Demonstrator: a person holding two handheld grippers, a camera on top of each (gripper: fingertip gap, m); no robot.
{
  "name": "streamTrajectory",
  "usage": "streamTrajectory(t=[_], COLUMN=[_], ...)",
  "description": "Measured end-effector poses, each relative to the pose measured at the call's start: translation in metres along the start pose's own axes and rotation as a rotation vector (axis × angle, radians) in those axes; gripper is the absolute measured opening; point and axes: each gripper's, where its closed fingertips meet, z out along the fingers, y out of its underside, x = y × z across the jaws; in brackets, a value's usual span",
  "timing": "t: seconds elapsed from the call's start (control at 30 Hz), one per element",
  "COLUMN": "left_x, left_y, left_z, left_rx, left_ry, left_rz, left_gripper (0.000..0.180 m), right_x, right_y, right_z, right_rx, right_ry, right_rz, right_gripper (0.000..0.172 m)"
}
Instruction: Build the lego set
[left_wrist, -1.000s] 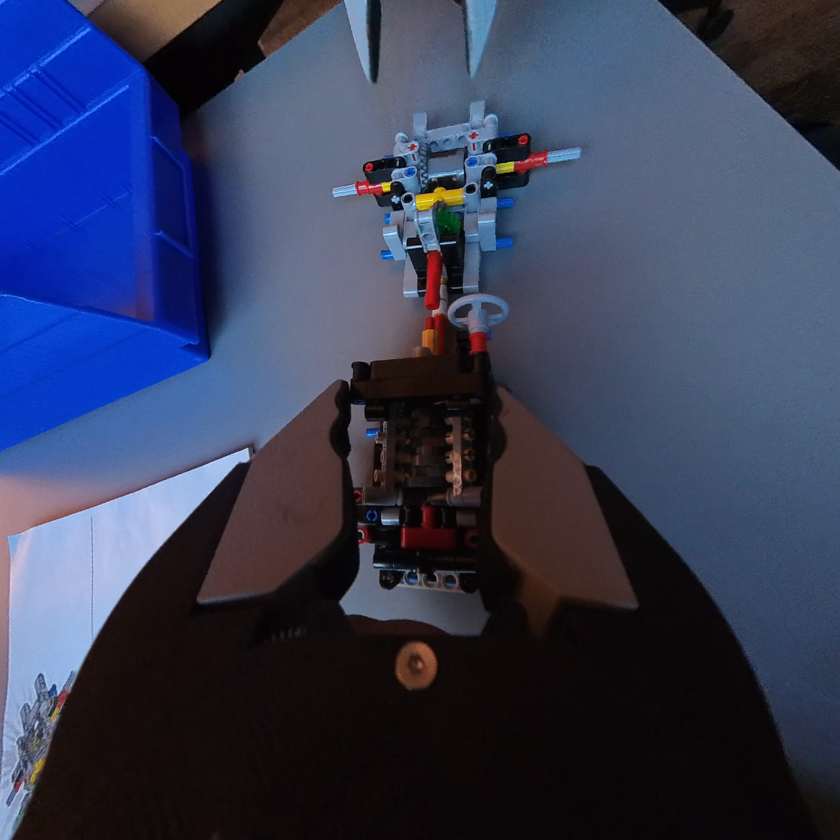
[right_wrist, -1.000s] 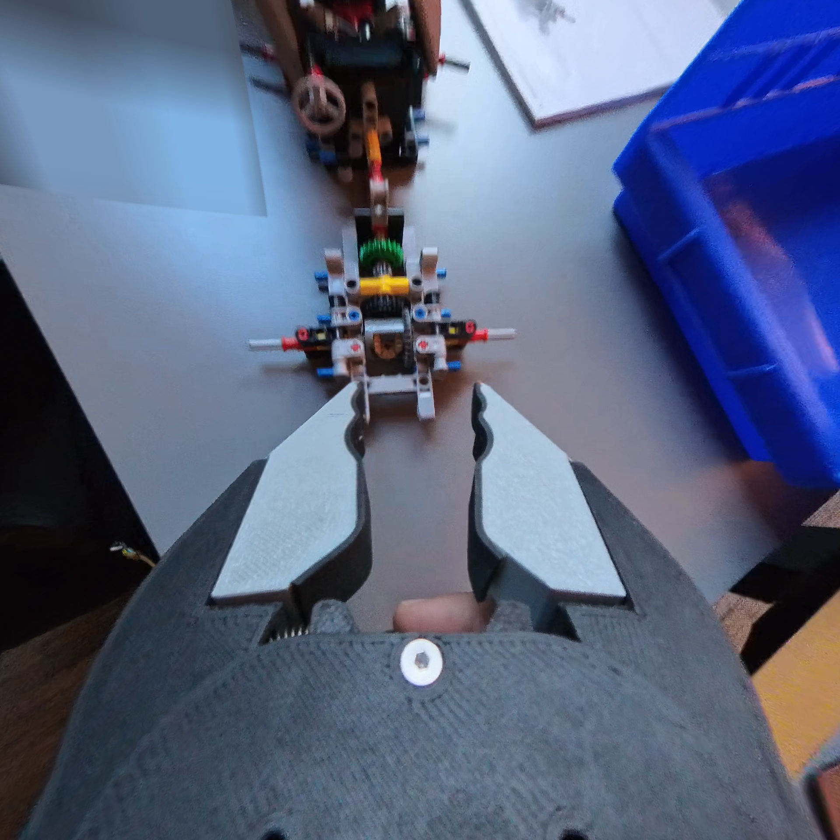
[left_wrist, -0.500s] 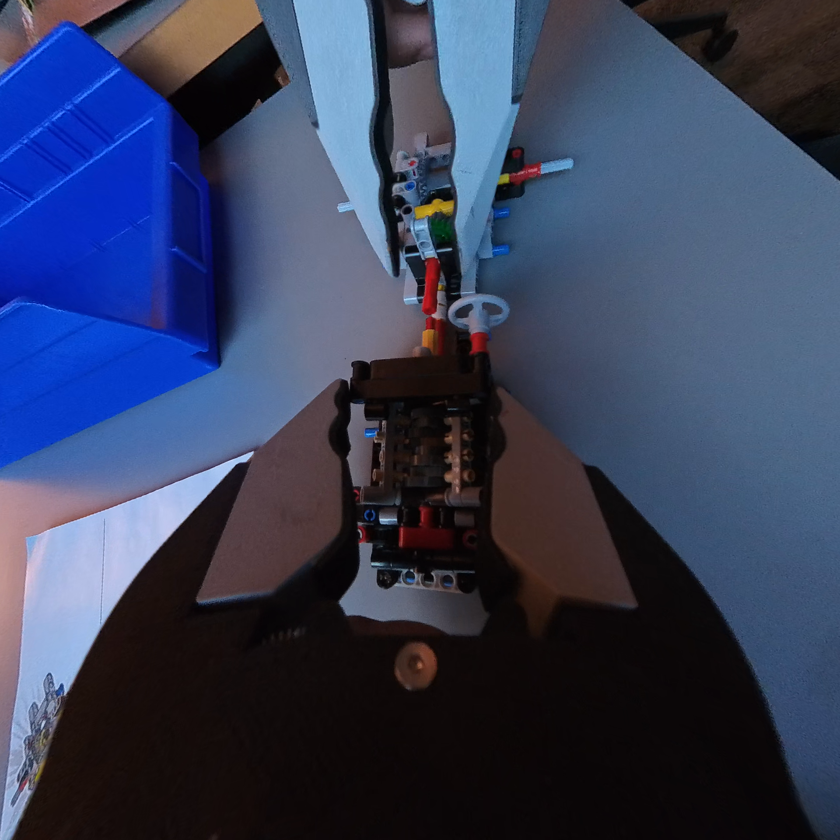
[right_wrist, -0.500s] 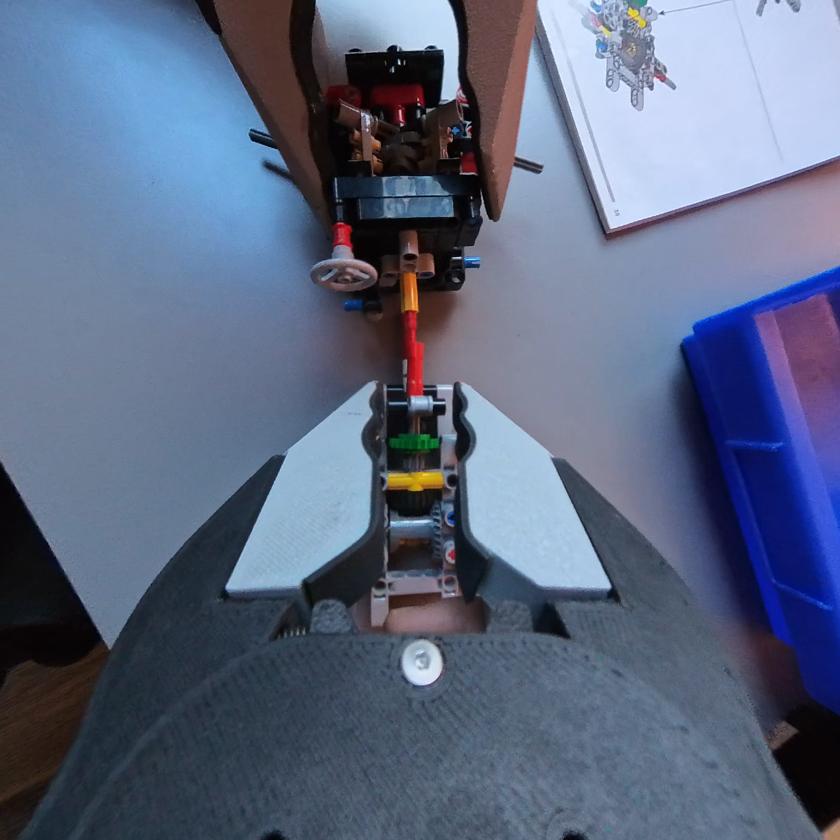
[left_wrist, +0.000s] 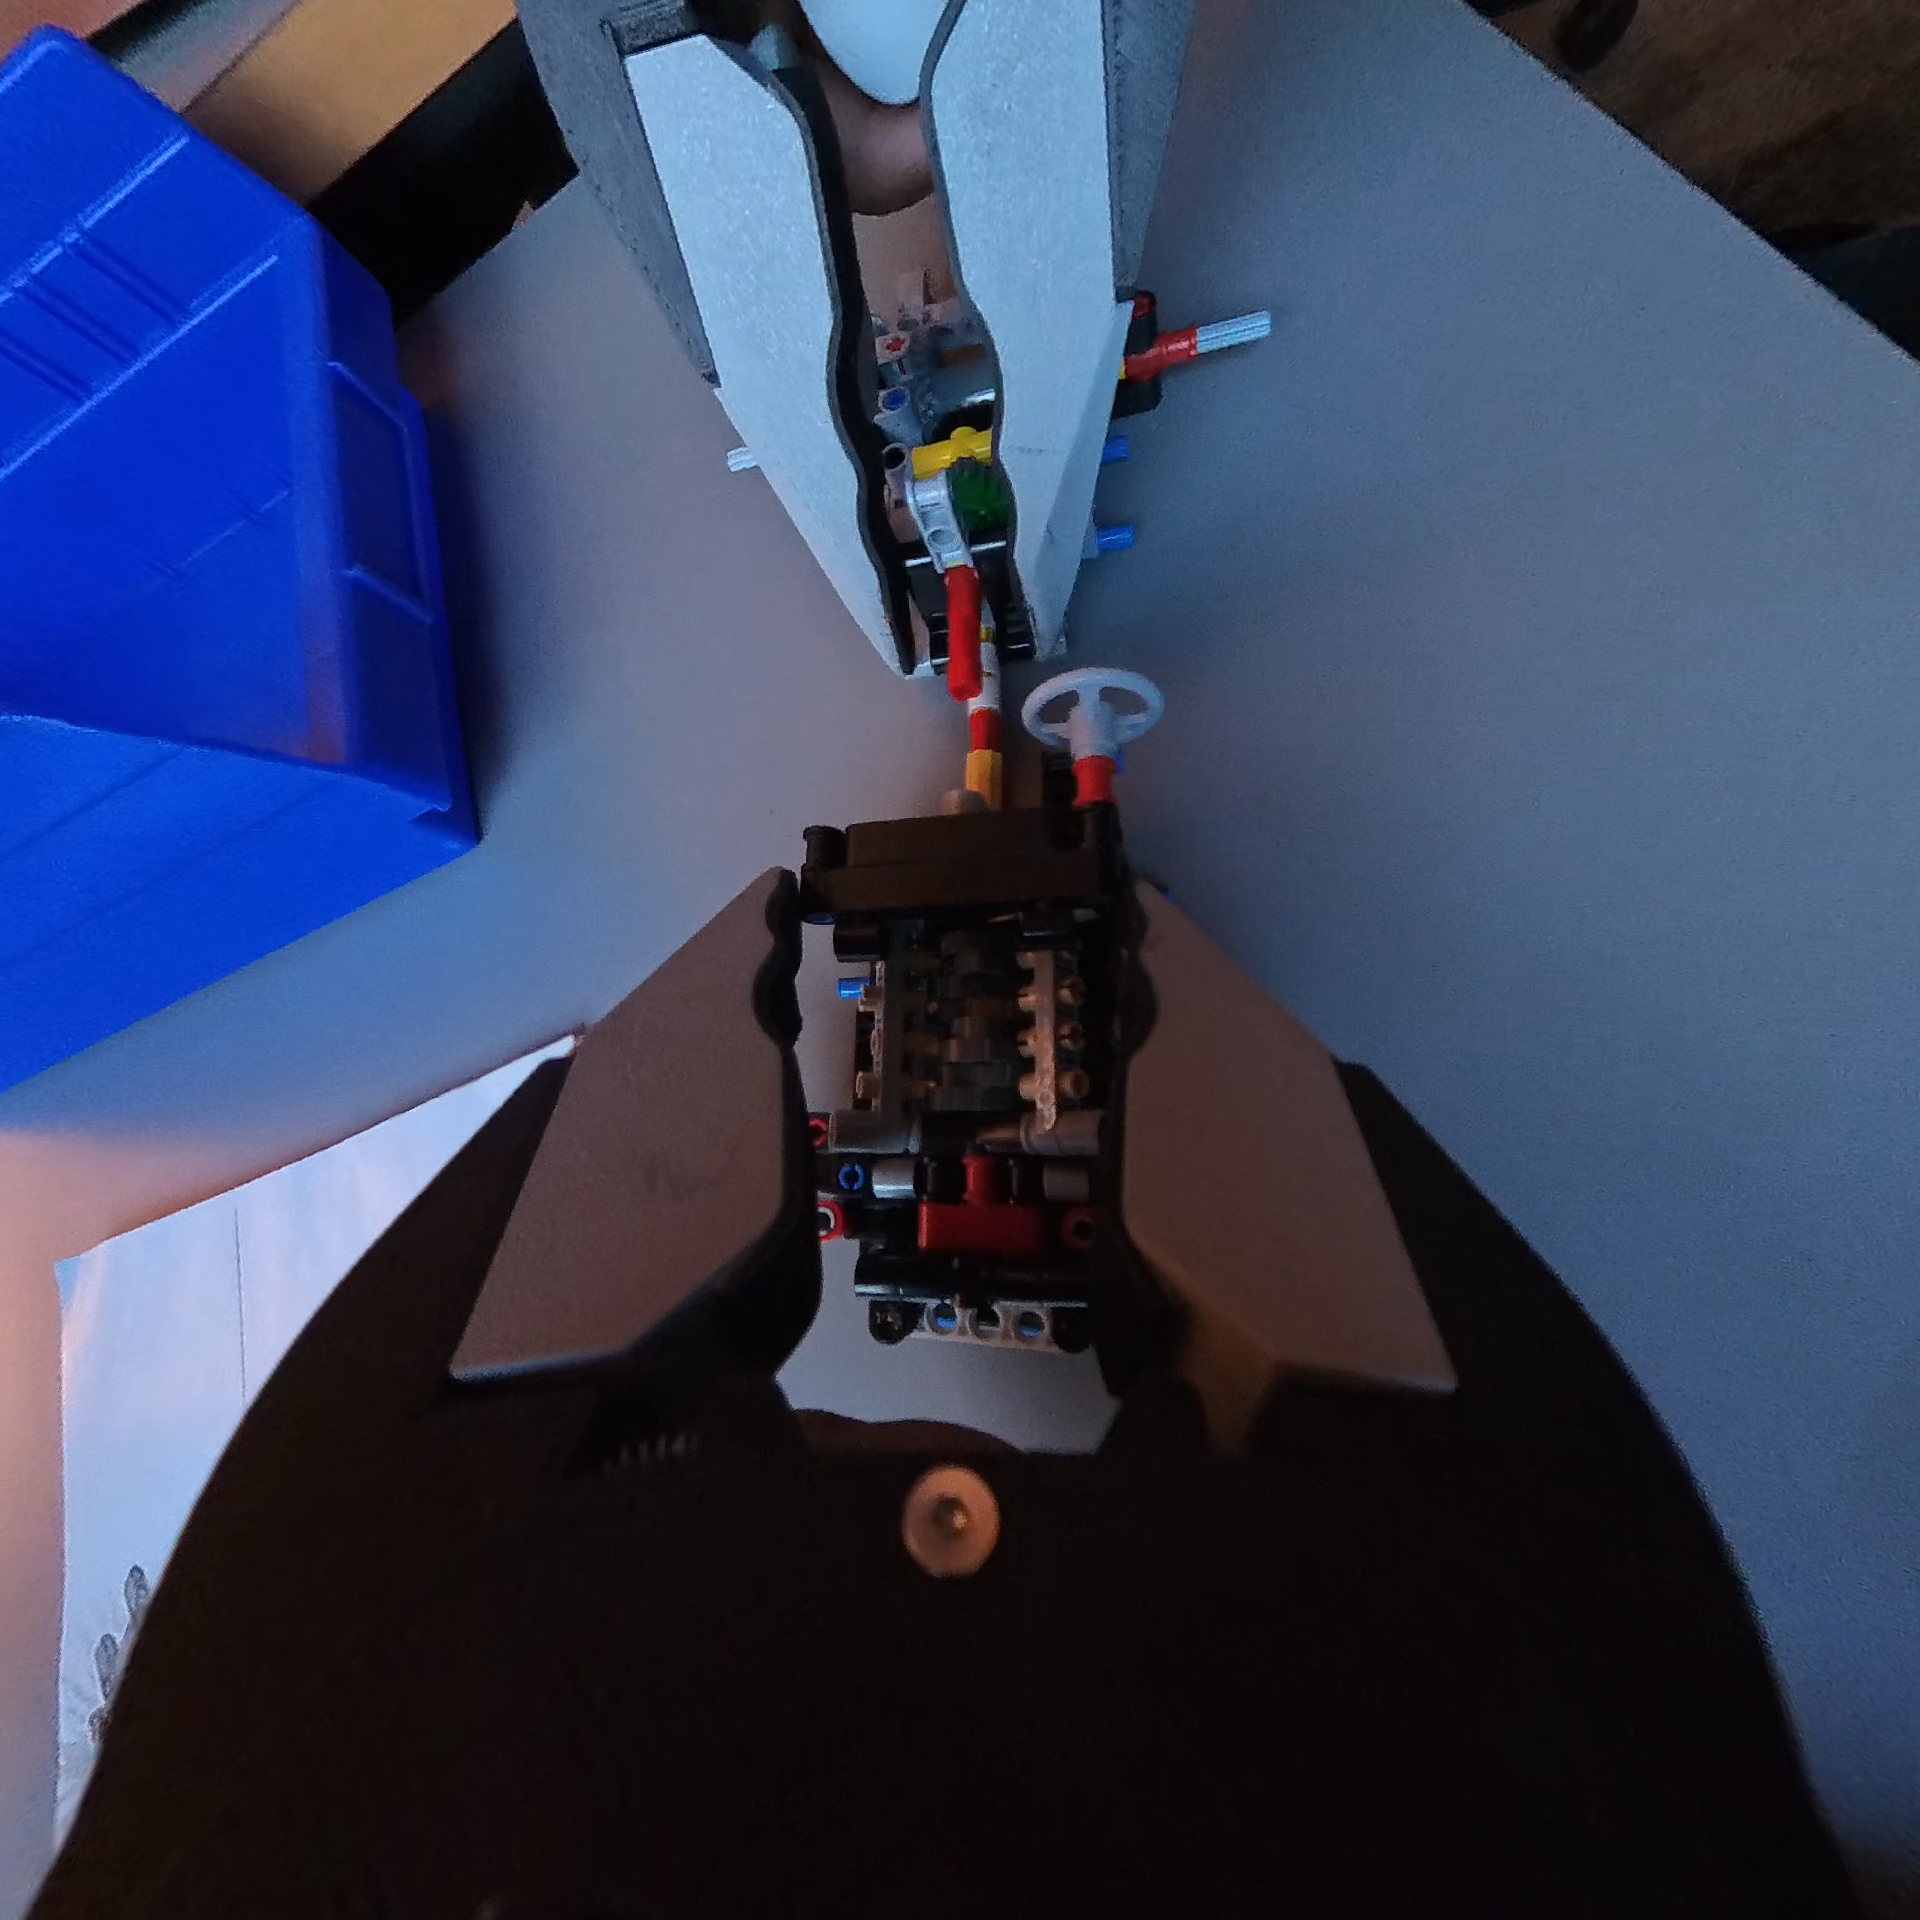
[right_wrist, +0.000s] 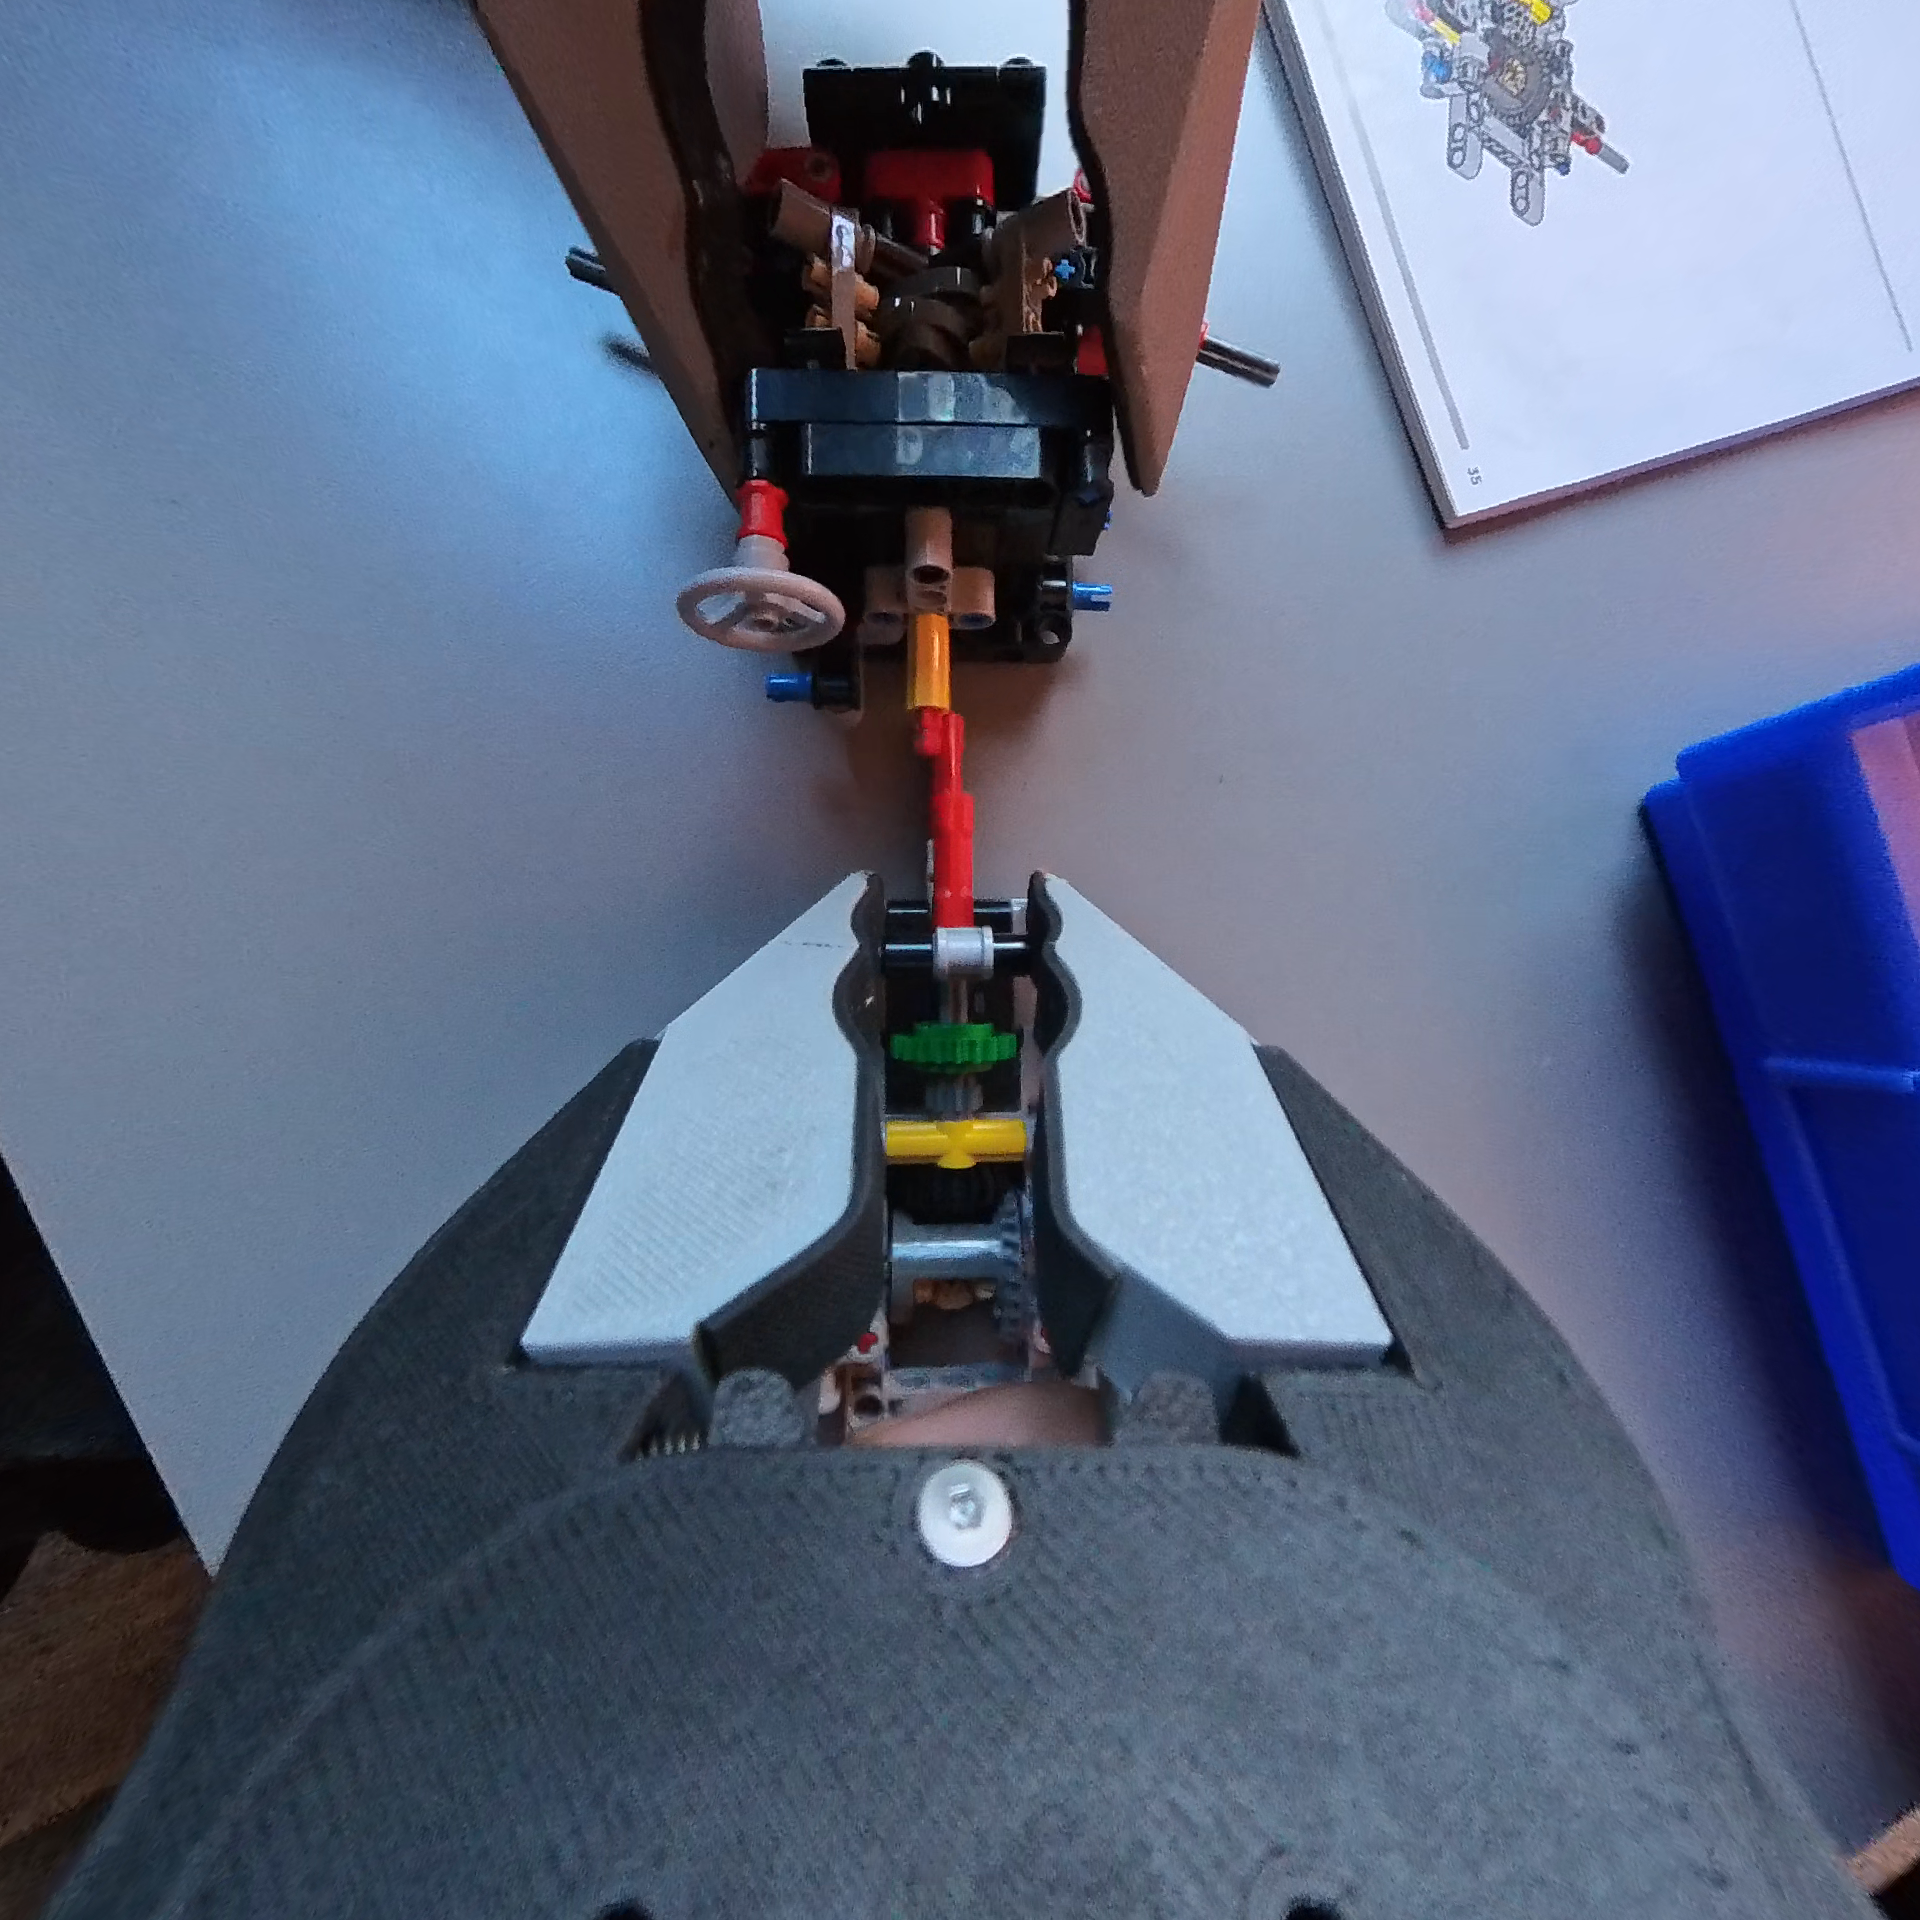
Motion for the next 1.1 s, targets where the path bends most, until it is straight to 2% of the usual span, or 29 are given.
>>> streamTrajectory(t=[0.2, 0.43, 0.63, 0.7, 0.87, 0.97, 1.1], left_x=[-0.001, -0.001, -0.001, -0.001, -0.002, -0.002, -0.001], left_y=[0.001, 0.001, 0.001, 0.001, 0.001, 0.0, 0.001], left_z=[0.0, 0.0, 0.0, 0.0, -0.001, -0.002, -0.001], left_rx=[-0.003, -0.01, -0.01, -0.01, -0.007, -0.001, -0.007], left_ry=[0.001, 0.003, -0.005, -0.013, -0.038, -0.043, -0.037], left_rz=[-0.014, -0.014, -0.017, -0.016, -0.015, -0.014, -0.013], left_gripper=[0.059, 0.059, 0.059, 0.059, 0.059, 0.059, 0.059], right_x=[-0.002, 0.0, -0.003, -0.002, -0.002, 0.001, 0.002], right_y=[-0.004, -0.005, -0.02, -0.018, -0.009, -0.007, -0.006], right_z=[0.001, 0.003, -0.008, -0.004, 0.013, 0.016, 0.009], right_rx=[0.043, -0.025, -0.016, -0.068, -0.194, -0.243, -0.287], right_ry=[-0.035, -0.002, -0.064, -0.079, -0.089, -0.076, -0.063], right_rz=[0.018, -0.048, -0.024, -0.023, -0.045, -0.051, -0.065], right_gripper=[0.023, 0.027, 0.026, 0.018, 0.022, 0.014, 0.021])
